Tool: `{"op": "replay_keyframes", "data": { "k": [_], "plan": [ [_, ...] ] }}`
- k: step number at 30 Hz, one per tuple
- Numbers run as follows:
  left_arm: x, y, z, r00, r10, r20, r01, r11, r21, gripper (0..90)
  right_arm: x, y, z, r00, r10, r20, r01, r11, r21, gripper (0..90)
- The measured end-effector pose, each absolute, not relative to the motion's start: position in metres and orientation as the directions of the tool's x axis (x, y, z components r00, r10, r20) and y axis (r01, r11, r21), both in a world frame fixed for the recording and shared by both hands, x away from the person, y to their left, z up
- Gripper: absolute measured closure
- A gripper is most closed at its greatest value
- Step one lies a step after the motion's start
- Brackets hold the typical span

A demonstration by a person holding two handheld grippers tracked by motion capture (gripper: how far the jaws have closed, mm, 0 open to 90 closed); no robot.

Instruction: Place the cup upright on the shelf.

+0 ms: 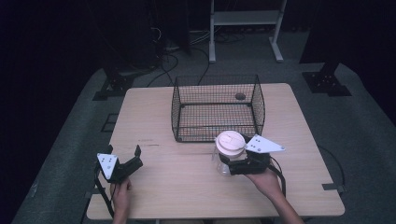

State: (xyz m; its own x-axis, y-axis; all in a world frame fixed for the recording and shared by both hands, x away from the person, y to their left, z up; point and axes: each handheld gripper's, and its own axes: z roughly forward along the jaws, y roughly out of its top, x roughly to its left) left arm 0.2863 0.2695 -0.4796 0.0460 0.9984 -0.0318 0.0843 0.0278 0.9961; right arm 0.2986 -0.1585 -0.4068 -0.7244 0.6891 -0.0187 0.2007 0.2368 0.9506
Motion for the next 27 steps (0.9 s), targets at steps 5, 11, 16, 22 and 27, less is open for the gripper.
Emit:
{"op": "replay_keyframes", "data": {
  "k": [5,11,16,22,27],
  "plan": [
    [0.286,0.269,-0.48,0.047,0.998,-0.032,0.084,0.028,0.996,0.0,0.3,-0.158,-0.405,-0.723,0.69,-0.023,0.205,0.246,0.947,4.4],
    [0.286,0.269,-0.48,0.047,0.998,-0.032,0.086,0.028,0.996,0.0,0.303,-0.157,-0.395,-0.724,0.689,-0.025,0.195,0.239,0.951,4.4],
    [0.286,0.27,-0.48,0.047,0.998,-0.034,0.086,0.029,0.996,0.0,0.308,-0.155,-0.379,-0.733,0.68,-0.028,0.182,0.236,0.954,4.4],
    [0.286,0.27,-0.48,0.048,0.998,-0.036,0.085,0.031,0.996,0.0,0.313,-0.153,-0.361,-0.742,0.671,-0.021,0.175,0.223,0.959,4.4],
    [0.286,0.27,-0.48,0.045,0.998,-0.037,0.088,0.033,0.996,0.0,0.32,-0.15,-0.351,-0.747,0.665,-0.021,0.168,0.219,0.961,4.4]
  ]
}}
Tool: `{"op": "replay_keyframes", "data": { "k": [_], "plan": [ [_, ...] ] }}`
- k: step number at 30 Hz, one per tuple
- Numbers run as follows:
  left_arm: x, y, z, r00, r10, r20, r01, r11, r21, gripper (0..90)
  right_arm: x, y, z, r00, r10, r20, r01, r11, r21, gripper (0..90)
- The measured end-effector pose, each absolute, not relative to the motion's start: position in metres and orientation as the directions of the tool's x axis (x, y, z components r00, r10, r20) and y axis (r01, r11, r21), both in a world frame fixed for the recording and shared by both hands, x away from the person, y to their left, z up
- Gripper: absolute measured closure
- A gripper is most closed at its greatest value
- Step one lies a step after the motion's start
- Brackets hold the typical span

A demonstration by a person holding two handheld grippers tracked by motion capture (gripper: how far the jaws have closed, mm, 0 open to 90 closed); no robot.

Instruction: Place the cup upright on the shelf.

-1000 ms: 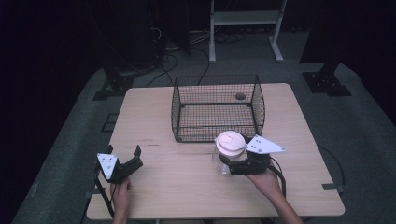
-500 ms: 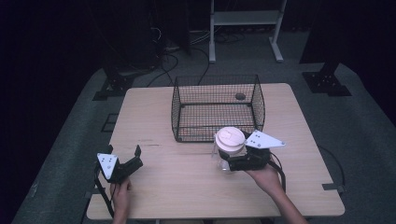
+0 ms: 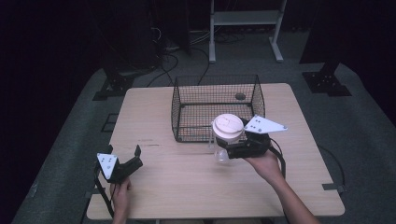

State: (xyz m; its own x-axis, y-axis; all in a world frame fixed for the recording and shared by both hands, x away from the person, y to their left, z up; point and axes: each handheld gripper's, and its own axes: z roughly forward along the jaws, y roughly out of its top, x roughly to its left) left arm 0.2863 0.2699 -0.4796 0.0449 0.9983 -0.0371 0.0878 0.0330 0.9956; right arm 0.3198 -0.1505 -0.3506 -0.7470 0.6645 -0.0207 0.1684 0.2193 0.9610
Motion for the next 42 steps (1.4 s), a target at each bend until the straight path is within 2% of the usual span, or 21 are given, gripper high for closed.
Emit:
{"op": "replay_keyframes", "data": {
  "k": [10,20,42],
  "plan": [
    [0.286,0.27,-0.48,0.045,0.998,-0.042,0.085,0.038,0.996,0.0,0.338,-0.14,-0.313,-0.757,0.652,-0.041,0.134,0.216,0.967,4.4],
    [0.287,0.27,-0.48,0.045,0.998,-0.043,0.084,0.039,0.996,0.0,0.359,-0.129,-0.29,-0.75,0.659,-0.059,0.125,0.228,0.966,4.4],
    [0.287,0.271,-0.48,0.047,0.998,-0.049,0.083,0.045,0.996,0.0,0.415,-0.12,-0.284,-0.7,0.712,-0.052,0.148,0.215,0.965,4.4]
  ]
}}
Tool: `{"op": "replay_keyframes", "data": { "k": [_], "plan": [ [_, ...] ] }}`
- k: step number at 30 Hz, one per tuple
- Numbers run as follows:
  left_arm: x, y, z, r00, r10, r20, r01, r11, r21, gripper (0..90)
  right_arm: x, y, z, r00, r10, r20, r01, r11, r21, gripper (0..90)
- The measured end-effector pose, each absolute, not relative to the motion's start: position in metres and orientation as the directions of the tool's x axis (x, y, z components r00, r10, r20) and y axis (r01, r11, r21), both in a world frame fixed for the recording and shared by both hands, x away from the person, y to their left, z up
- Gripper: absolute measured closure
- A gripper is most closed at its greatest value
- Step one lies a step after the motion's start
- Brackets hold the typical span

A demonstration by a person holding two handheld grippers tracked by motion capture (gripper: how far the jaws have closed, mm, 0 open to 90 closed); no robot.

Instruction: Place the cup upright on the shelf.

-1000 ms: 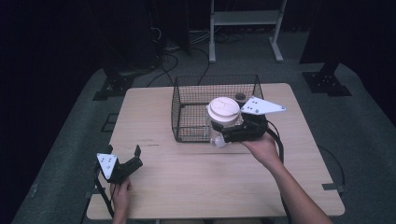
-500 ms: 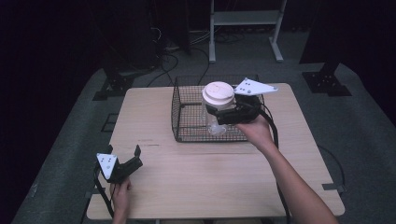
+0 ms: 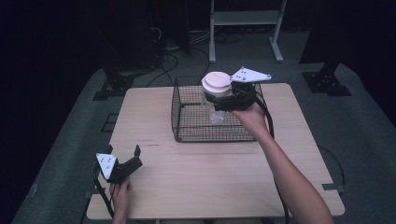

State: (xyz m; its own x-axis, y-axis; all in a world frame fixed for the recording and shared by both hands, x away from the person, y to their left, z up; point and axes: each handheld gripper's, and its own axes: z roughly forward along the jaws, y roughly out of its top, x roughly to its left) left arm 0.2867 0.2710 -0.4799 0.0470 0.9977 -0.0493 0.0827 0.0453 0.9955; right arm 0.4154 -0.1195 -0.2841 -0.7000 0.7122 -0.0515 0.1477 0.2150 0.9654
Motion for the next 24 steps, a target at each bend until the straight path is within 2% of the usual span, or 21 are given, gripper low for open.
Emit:
{"op": "replay_keyframes", "data": {
  "k": [24],
  "plan": [
    [0.286,0.271,-0.48,0.046,0.998,-0.05,0.084,0.046,0.995,0.0,0.46,-0.102,-0.312,-0.676,0.735,-0.059,0.191,0.252,0.949,4.4]
  ]
}}
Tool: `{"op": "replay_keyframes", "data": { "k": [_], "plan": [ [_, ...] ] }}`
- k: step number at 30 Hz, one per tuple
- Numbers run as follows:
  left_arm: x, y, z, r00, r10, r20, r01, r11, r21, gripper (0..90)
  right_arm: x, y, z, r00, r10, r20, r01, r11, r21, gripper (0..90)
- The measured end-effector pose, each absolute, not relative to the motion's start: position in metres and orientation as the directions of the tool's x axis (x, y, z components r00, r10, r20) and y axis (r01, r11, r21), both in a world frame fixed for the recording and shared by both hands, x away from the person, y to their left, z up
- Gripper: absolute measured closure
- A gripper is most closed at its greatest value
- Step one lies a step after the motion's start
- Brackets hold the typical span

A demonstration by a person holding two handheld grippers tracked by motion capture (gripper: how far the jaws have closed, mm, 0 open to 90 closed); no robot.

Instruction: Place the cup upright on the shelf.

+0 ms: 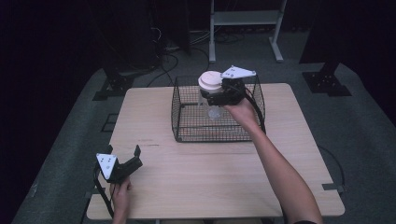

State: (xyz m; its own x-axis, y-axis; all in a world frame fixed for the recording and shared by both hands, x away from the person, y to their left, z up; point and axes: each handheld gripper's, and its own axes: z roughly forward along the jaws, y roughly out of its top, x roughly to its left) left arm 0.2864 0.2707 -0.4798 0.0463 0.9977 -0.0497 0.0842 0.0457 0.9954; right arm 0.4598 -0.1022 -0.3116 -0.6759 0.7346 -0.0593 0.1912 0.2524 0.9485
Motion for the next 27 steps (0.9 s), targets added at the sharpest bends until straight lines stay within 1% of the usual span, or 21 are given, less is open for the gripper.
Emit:
{"op": "replay_keyframes", "data": {
  "k": [9,18,27],
  "plan": [
    [0.286,0.271,-0.48,0.047,0.998,-0.052,0.084,0.048,0.995,0.0,0.477,-0.095,-0.323,-0.675,0.736,-0.048,0.212,0.256,0.943,4.4],
    [0.286,0.272,-0.48,0.048,0.997,-0.053,0.083,0.049,0.995,0.0,0.486,-0.092,-0.331,-0.675,0.736,-0.042,0.224,0.259,0.94,4.4],
    [0.286,0.272,-0.48,0.047,0.997,-0.054,0.082,0.05,0.995,0.0,0.496,-0.093,-0.343,-0.674,0.738,-0.012,0.257,0.251,0.933,4.4]
  ]
}}
